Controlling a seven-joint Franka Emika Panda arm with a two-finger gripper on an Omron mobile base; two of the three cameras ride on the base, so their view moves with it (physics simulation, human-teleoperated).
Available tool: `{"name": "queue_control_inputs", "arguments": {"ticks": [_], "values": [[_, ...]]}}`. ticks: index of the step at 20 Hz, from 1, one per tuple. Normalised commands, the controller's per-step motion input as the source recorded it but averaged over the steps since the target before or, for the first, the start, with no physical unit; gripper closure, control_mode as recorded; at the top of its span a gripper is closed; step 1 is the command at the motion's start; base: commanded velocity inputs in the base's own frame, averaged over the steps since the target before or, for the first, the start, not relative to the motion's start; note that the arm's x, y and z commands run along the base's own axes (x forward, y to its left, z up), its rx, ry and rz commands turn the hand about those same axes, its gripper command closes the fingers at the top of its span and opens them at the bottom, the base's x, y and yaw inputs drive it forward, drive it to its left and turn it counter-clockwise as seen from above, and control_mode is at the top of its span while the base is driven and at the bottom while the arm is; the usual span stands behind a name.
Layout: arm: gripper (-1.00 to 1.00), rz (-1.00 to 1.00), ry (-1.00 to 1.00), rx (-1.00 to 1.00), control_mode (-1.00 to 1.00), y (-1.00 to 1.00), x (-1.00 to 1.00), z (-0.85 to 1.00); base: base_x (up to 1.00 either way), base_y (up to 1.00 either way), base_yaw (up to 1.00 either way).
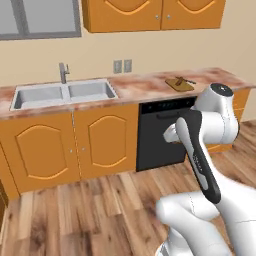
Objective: Retrieve the sausage and cheese from the fridge and place them on the cutting board on the counter.
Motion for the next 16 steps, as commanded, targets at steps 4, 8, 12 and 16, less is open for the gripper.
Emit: {"name": "queue_control_inputs", "arguments": {"ticks": [4, 8, 12, 16], "values": [[1.0, 0.0, 0.0, 0.0, 1.0, 0.0, 0.0, 0.0, 1.0, -0.58, 0.0], [1.0, 0.0, 0.0, 0.0, 1.0, 0.0, 0.0, 0.0, 1.0, -0.31, 0.0], [1.0, 0.0, 0.0, 0.0, 1.0, 0.0, 0.0, 0.0, 1.0, -0.66, -0.01], [1.0, 0.0, 0.0, 0.0, 1.0, 0.0, 0.0, 0.0, 1.0, -0.91, 0.0]]}}
